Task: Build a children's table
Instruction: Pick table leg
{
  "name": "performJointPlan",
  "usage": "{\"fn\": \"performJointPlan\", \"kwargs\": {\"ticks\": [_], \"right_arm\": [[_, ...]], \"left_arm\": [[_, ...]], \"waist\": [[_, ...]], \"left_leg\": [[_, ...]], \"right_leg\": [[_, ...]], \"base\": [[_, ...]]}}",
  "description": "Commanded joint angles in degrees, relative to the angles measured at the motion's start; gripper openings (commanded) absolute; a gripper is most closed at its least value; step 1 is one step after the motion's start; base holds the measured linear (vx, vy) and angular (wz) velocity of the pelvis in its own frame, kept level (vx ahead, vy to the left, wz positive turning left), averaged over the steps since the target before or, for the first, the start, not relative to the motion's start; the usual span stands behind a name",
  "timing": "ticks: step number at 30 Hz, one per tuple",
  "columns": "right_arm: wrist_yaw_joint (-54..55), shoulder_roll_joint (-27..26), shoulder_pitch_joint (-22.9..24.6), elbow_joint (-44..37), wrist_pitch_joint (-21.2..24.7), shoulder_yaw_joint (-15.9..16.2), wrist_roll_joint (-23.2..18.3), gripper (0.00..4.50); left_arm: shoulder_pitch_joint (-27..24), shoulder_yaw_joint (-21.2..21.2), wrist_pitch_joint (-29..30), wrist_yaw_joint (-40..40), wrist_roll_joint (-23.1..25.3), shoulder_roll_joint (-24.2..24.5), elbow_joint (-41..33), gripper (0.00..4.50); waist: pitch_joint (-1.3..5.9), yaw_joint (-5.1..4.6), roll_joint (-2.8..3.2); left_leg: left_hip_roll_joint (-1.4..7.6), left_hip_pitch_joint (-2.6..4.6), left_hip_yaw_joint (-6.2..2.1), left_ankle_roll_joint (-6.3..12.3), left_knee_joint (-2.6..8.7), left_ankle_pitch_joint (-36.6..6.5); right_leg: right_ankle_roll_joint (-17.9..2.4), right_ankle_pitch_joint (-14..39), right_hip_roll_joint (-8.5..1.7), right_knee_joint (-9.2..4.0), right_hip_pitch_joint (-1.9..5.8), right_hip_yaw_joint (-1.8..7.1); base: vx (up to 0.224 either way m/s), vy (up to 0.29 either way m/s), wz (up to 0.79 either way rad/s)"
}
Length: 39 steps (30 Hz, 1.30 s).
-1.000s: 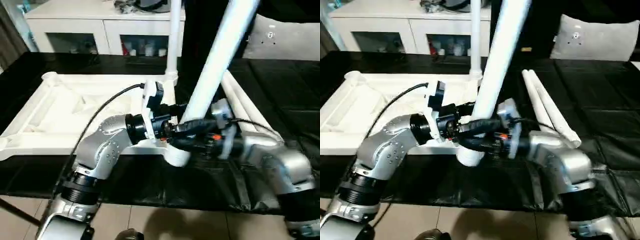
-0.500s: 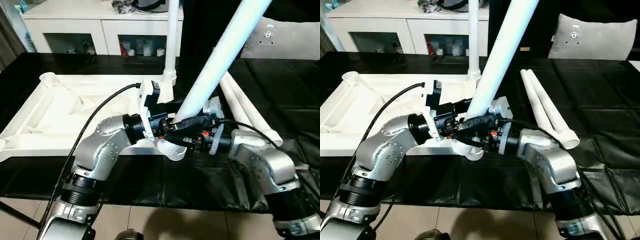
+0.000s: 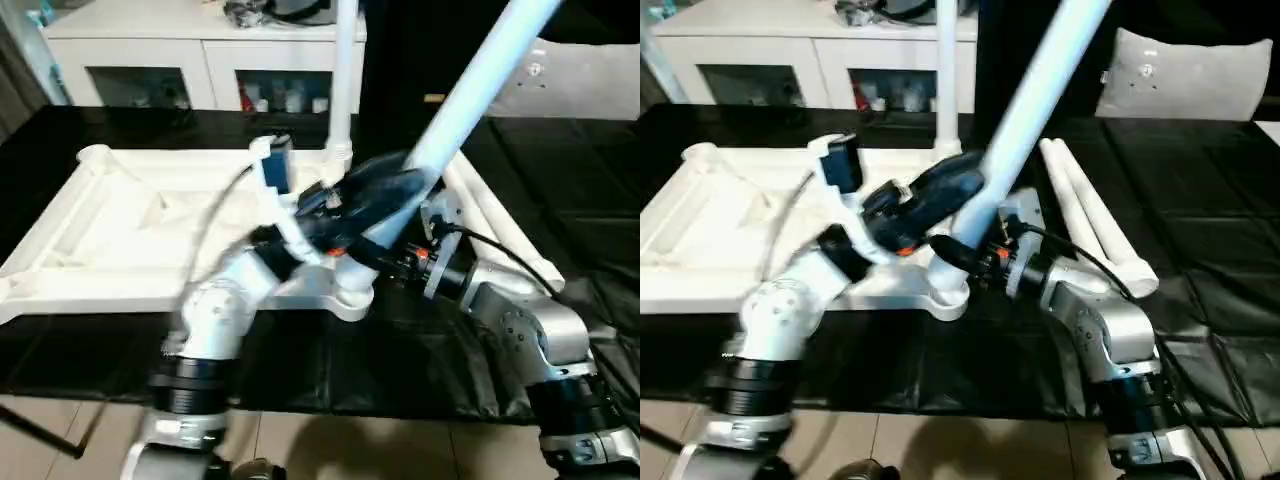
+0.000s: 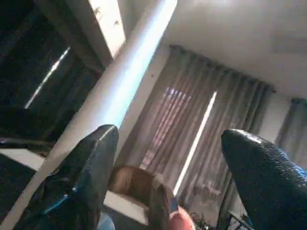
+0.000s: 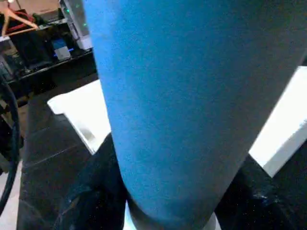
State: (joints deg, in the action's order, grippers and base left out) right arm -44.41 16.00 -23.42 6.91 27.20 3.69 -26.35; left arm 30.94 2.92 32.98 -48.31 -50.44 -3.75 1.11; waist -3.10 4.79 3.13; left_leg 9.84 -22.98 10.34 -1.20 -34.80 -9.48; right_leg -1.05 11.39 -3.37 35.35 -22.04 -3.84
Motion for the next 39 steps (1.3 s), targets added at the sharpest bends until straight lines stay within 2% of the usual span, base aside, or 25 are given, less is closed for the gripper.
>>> {"fn": "performJointPlan", "kwargs": {"ticks": [1, 2, 3, 5, 6, 8, 9, 10, 11, 12, 14, 15, 17, 19, 20, 21, 23, 26, 27, 29, 31, 32, 33, 35, 39], "right_arm": [[1.87, -0.83, -0.79, -0.45, -1.47, -1.38, 0.52, 1.91], [2.05, -0.89, -0.82, -0.43, -1.55, -1.44, 0.56, 1.91], [3.65, -1.09, -1.07, -0.16, -2.11, -1.91, 1.31, 1.91], [5.75, -0.91, -1.40, 0.34, -2.63, -2.28, 2.77, 1.91], [5.87, -0.90, -1.41, 0.36, -2.66, -2.30, 2.86, 1.91], [9.76, -0.60, -1.76, 1.13, -3.66, -3.19, 5.21, 1.91], [9.76, -0.60, -1.76, 1.13, -3.66, -3.19, 5.21, 1.91], [11.82, -0.31, -1.77, 1.32, -4.35, -3.37, 6.84, 1.91], [12.60, -0.33, -1.72, 1.33, -4.45, -3.50, 7.25, 1.91], [13.64, -0.52, -1.67, 1.40, -3.90, -3.80, 7.38, 1.91], [14.58, -0.67, -1.60, 1.54, -3.42, -4.04, 7.53, 1.91], [15.34, -0.63, -0.97, 1.66, -1.73, -3.97, 7.64, 1.91], [15.40, -0.59, -0.53, 1.49, -1.30, -3.76, 7.76, 1.91], [15.24, -0.71, 0.52, 0.62, -0.76, -3.52, 7.49, 1.91], [15.63, -0.47, 1.09, 0.41, -0.84, -2.96, 8.35, 1.91], [15.99, -0.30, 1.51, 0.40, -1.50, -2.50, 9.28, 1.91], [16.49, -0.63, 2.21, 1.15, -6.20, -2.47, 10.84, 1.91], [18.22, -1.36, 2.90, 1.22, -8.12, -3.33, 11.58, 1.91], [18.51, -1.49, 3.16, 1.18, -9.26, -3.56, 11.85, 1.91], [18.78, -1.28, 3.70, 0.67, -8.80, -3.68, 12.00, 1.91], [18.63, -0.33, 4.17, -0.14, -5.24, -3.18, 11.94, 1.91], [15.81, 0.64, 4.97, -0.83, -5.65, -2.41, 11.55, 1.91], [13.61, 1.40, 5.81, -1.61, -6.00, -1.89, 11.17, 1.91], [11.93, 1.88, 6.57, -2.23, -6.79, -1.64, 10.75, 1.91], [9.55, 2.41, 7.42, -3.85, -5.69, -1.87, 8.18, 1.91]], "left_arm": [[1.68, 3.60, -0.34, 3.12, -0.74, 0.01, 0.67, 3.87], [1.79, 3.79, -0.65, 3.48, -0.64, 0.03, 0.79, 3.87], [2.58, 4.59, -2.85, 5.76, 1.47, 0.77, 2.12, 3.87], [3.39, 4.71, -6.50, 7.60, 5.44, 2.35, 3.80, 3.87], [3.43, 4.64, -6.64, 7.71, 5.75, 2.51, 3.91, 3.87], [4.10, -0.36, -11.67, 8.84, 17.98, 9.20, 7.15, 3.87], [4.10, -0.36, -11.67, 8.84, 17.98, 9.20, 7.15, 3.87], [3.49, -5.46, -15.00, 6.49, 25.92, 14.44, 8.98, 3.87], [3.14, -6.99, -15.91, 5.23, 27.94, 16.16, 9.59, 3.87], [2.61, -8.32, -17.45, 3.21, 29.50, 17.88, 10.48, 3.87], [2.06, -9.44, -18.49, 0.90, 30.46, 19.53, 11.35, 3.87], [1.21, -12.18, -20.48, -4.30, 32.42, 23.14, 13.70, 3.87], [1.04, -13.17, -21.05, -6.30, 33.04, 24.42, 14.82, 3.87], [0.98, -14.82, -23.31, -9.40, 34.81, 26.50, 17.46, 3.69], [0.99, -16.09, -24.92, -11.78, 36.18, 28.04, 19.39, 3.51], [1.09, -17.17, -26.42, -13.61, 37.43, 29.23, 21.11, 3.51], [1.63, -18.88, -29.08, -15.86, 39.48, 30.63, 24.33, 3.38], [3.28, -19.98, -33.81, -18.78, 41.92, 31.21, 29.95, 3.09], [4.25, -20.03, -34.92, -19.69, 42.17, 31.01, 32.01, 3.05], [5.73, -20.20, -35.93, -21.49, 42.16, 30.65, 34.97, 2.85], [6.60, -20.57, -36.27, -22.47, 42.41, 30.51, 36.59, 2.69], [7.50, -20.96, -36.98, -23.60, 42.78, 30.24, 38.51, 2.64], [8.33, -21.35, -37.89, -24.43, 43.32, 29.95, 40.47, 2.57], [9.13, -21.64, -39.28, -24.95, 44.14, 29.57, 42.64, 2.44], [10.39, -21.36, -41.48, -27.12, 44.63, 28.54, 46.62, 2.11]], "waist": [[4.03, 0.06, -1.07], [4.01, 0.05, -1.05], [3.98, 0.01, -0.92], [4.00, -0.05, -1.14], [4.05, 0.00, -0.92], [4.11, -0.13, -0.97], [4.24, 0.00, -0.82], [4.11, -0.15, -0.96], [4.23, -0.09, -0.75], [4.23, -0.11, -0.68], [4.39, -0.05, -0.52], [4.49, 0.08, -0.45], [4.49, -0.04, -0.56], [4.37, 0.08, -0.50], [4.29, 0.13, -0.54], [4.21, 0.14, -0.50], [4.16, 0.08, -0.45], [4.18, -0.03, -0.42], [4.14, -0.01, -0.15], [4.21, 0.17, -0.27], [4.23, 0.15, -0.01], [4.19, 0.12, -0.15], [4.33, 0.35, 0.21], [4.39, 0.27, -0.21], [4.31, 0.33, -0.32]], "left_leg": [[3.13, 1.31, -1.28, 1.98, 3.59, -9.52], [3.12, 1.44, -1.30, 1.98, 3.60, -9.73], [3.21, 1.43, -1.39, 1.87, 3.68, -9.77], [3.23, 1.64, -1.38, 1.50, 3.80, -10.15], [3.32, 1.71, -1.52, 1.22, 3.89, -10.21], [3.38, 1.77, -1.63, 0.99, 4.05, -10.03], [3.29, 1.77, -1.72, 0.88, 3.99, -9.64], [3.34, 1.75, -1.77, 1.08, 4.17, -9.62], [3.34, 1.91, -1.63, 0.59, 4.11, -9.35], [3.31, 1.89, -1.62, 0.32, 4.13, -9.09], [3.30, 1.93, -1.52, 0.03, 4.07, -8.05], [3.40, 2.04, -1.46, -0.05, 4.02, -7.59], [3.31, 1.92, -1.36, 0.27, 4.07, -7.46], [3.27, 1.88, -1.34, 0.27, 4.16, -8.24], [3.34, 1.94, -1.32, 0.02, 4.22, -9.27], [3.29, 1.91, -1.39, -0.32, 4.34, -9.90], [3.29, 2.03, -1.35, -1.08, 4.44, -11.38], [3.44, 2.14, -1.47, -1.75, 4.60, -12.20], [3.42, 2.29, -1.40, -1.94, 4.60, -12.86], [3.48, 2.37, -1.40, -2.04, 4.62, -13.20], [3.61, 2.30, -1.49, -1.84, 4.63, -12.91], [3.51, 2.21, -1.42, -1.62, 4.62, -12.73], [3.50, 2.31, -1.37, -1.34, 4.40, -12.59], [3.44, 1.79, -1.43, -0.19, 4.33, -11.26], [3.49, 1.82, -1.34, 0.81, 4.13, -11.21]], "right_leg": [[-10.05, 12.51, -5.08, -4.72, 2.53, 2.84], [-9.85, 13.03, -4.99, -4.86, 2.43, 2.81], [-9.44, 13.20, -4.87, -4.93, 2.35, 2.80], [-8.63, 13.51, -4.73, -4.96, 2.30, 2.80], [-8.29, 13.45, -4.82, -4.86, 2.30, 2.82], [-7.47, 12.54, -4.66, -4.72, 2.12, 2.85], [-7.22, 12.11, -4.76, -4.61, 2.21, 2.82], [-6.38, 12.09, -4.70, -4.71, 2.04, 2.94], [-5.72, 12.23, -4.81, -4.55, 1.98, 3.01], [-5.89, 11.91, -4.86, -4.51, 1.99, 3.00], [-6.95, 9.69, -4.97, -4.26, 2.00, 3.04], [-8.32, 7.54, -5.01, -3.97, 1.95, 2.99], [-9.50, 5.59, -4.93, -3.67, 2.00, 2.95], [-9.88, 6.40, -5.09, -3.74, 2.01, 3.02], [-9.84, 7.63, -5.26, -3.91, 1.98, 3.07], [-9.53, 9.02, -5.24, -4.04, 1.95, 3.07], [-8.83, 10.83, -5.37, -4.25, 1.73, 3.15], [-8.95, 11.14, -5.48, -4.19, 1.76, 3.19], [-9.05, 11.53, -5.48, -4.36, 1.57, 3.23], [-9.95, 10.30, -5.56, -4.08, 1.69, 3.23], [-10.76, 8.85, -5.61, -3.83, 1.82, 3.19], [-10.89, 8.53, -5.54, -3.92, 1.86, 3.17], [-10.99, 7.97, -5.65, -3.87, 1.93, 3.21], [-11.22, 5.91, -5.74, -3.81, 2.38, 3.15], [-12.10, 7.14, -5.87, -4.08, 2.38, 3.06]], "base": [[0.000, 0.000, 0.00], [0.000, 0.000, 0.00], [0.000, 0.000, 0.00], [0.000, 0.000, 0.00], [0.000, 0.000, 0.00], [0.000, 0.000, 0.00], [0.000, 0.000, 0.00], [0.000, 0.000, 0.00], [0.000, 0.000, 0.00], [0.000, 0.000, 0.00], [0.000, 0.000, 0.00], [0.000, 0.000, 0.00], [0.000, 0.000, 0.00], [0.000, 0.000, 0.00], [0.000, 0.000, 0.00], [0.000, 0.000, 0.00], [0.000, 0.000, 0.00], [0.000, 0.000, 0.00], [0.000, 0.000, 0.00], [0.000, 0.000, 0.00], [0.000, 0.000, 0.00], [0.000, 0.000, 0.00], [0.000, 0.000, 0.00], [0.000, 0.000, 0.00], [0.000, 0.000, 0.00]]}}
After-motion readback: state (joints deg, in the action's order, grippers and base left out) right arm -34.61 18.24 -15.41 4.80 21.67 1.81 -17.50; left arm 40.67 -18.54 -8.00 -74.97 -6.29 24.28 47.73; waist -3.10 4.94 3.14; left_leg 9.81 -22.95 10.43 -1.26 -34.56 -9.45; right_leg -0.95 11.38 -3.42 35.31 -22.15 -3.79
